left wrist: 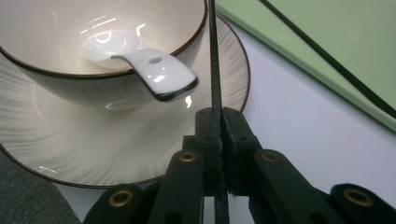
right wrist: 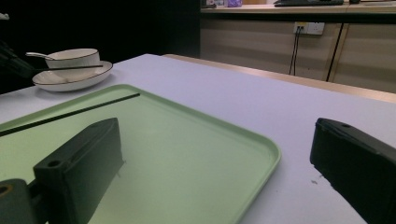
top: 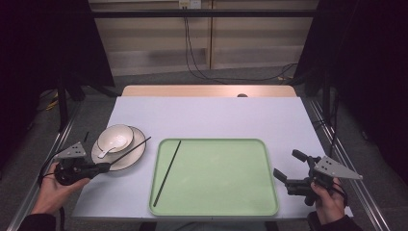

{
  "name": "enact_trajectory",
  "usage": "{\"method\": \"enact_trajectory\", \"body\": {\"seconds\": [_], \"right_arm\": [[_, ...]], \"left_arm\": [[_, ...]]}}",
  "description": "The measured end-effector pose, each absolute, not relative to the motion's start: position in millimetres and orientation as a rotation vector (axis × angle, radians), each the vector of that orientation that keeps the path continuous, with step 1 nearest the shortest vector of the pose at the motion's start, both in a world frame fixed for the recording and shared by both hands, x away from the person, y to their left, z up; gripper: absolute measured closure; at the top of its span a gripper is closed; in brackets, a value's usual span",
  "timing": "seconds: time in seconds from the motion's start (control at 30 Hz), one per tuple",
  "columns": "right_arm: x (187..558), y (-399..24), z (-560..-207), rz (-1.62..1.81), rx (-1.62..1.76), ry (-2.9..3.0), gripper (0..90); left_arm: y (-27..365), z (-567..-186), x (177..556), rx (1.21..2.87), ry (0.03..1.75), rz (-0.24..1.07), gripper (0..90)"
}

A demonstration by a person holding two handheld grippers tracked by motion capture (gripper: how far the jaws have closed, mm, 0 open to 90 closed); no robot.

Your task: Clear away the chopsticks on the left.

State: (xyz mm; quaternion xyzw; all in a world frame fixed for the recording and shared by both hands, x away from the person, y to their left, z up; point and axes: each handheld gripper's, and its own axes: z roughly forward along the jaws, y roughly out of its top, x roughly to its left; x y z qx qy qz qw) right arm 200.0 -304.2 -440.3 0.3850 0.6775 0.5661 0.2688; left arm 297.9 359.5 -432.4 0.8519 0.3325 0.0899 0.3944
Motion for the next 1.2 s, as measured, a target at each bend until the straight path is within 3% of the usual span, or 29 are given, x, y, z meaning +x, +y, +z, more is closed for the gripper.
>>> {"method": "enact_trajectory", "body": {"seconds": [0.57,1.2], "right_arm": [[199.8,-304.3,-440.3,1.530,1.032,1.828,1.9],[199.2,-304.3,-440.2,1.534,1.036,1.827,1.9]], "left_arm": [[328.1,-416.7,257.9,2.070,0.855,0.265,85.9],[275.7,-414.8,237.7,1.998,0.943,0.252,85.9]]}}
